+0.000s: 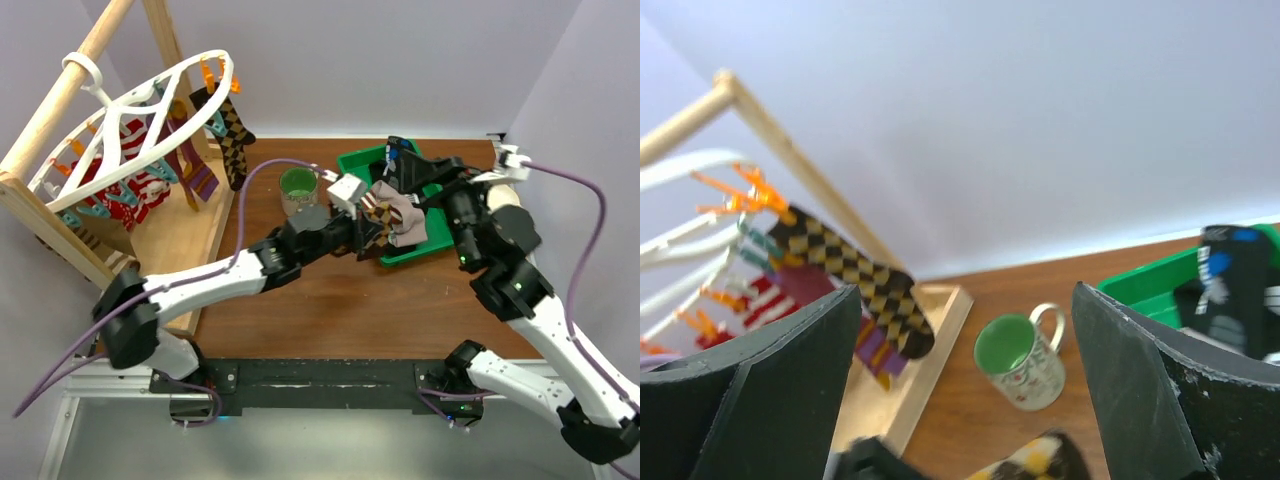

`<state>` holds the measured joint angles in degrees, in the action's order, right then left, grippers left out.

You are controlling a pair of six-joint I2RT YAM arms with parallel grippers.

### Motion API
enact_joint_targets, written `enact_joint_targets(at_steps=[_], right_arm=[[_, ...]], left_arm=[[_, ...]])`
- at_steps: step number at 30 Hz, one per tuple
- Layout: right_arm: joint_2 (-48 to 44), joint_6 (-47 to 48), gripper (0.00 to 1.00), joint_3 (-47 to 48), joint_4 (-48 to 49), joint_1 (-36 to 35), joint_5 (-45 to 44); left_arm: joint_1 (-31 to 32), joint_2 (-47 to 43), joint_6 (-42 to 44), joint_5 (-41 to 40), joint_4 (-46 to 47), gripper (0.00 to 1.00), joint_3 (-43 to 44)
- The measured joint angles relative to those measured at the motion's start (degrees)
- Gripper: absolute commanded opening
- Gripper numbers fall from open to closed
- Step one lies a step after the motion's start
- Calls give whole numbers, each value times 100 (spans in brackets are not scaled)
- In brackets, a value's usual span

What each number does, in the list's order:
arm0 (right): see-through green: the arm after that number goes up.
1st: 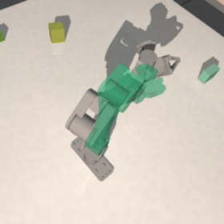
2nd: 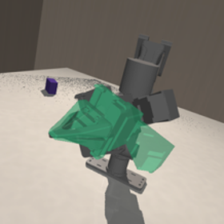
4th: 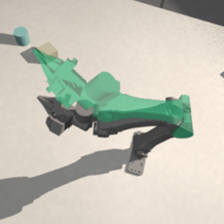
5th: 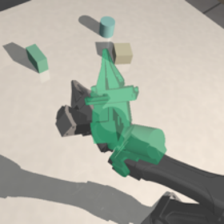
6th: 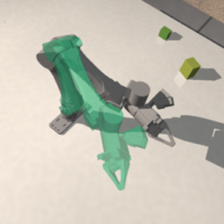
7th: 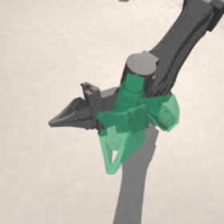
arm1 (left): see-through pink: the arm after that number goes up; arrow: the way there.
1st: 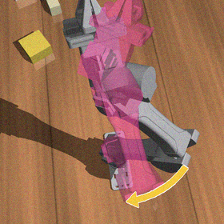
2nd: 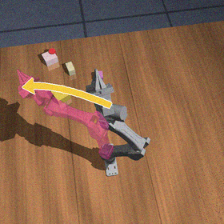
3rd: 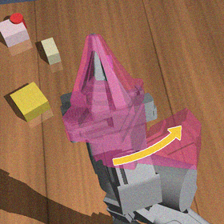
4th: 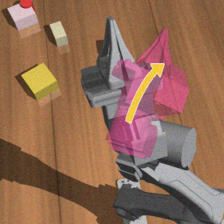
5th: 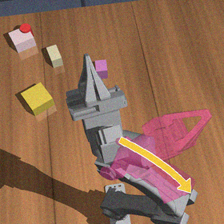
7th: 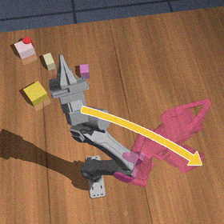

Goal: Remove the socks clipped to the hanger
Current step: Place the sock in the bin.

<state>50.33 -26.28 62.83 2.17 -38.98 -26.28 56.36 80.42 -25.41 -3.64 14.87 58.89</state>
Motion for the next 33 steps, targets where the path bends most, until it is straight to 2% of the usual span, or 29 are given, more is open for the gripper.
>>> enact_joint_targets(at_steps=[6,12,14,15,17,18,21,24,27,33], right_arm=[[-699,76,91,-55,-400,0,-542],[-837,146,91,-55,-752,0,-763],[-807,190,92,-55,-870,0,-776],[-791,197,92,-55,-885,0,-780],[-721,223,93,-55,-909,0,-785],[-691,232,93,-55,-911,0,-785],[-503,236,94,-55,-927,0,-767],[-275,234,94,-55,-946,0,-719],[-15,234,94,-55,-984,0,-684],[201,232,97,-55,-1045,0,-564]], left_arm=[[35,1657,151,393,533,0,1329],[7,2990,229,654,859,1,2559],[-63,3425,221,710,955,13,2872],[-118,3602,216,719,981,27,2970],[-313,4085,190,774,997,44,3272],[-409,4291,201,791,990,56,3388],[-778,4905,85,892,938,72,3762],[-1113,5149,79,890,717,77,3840],[-1285,5130,94,811,651,77,3840],[-1224,4450,101,811,831,77,3202]])
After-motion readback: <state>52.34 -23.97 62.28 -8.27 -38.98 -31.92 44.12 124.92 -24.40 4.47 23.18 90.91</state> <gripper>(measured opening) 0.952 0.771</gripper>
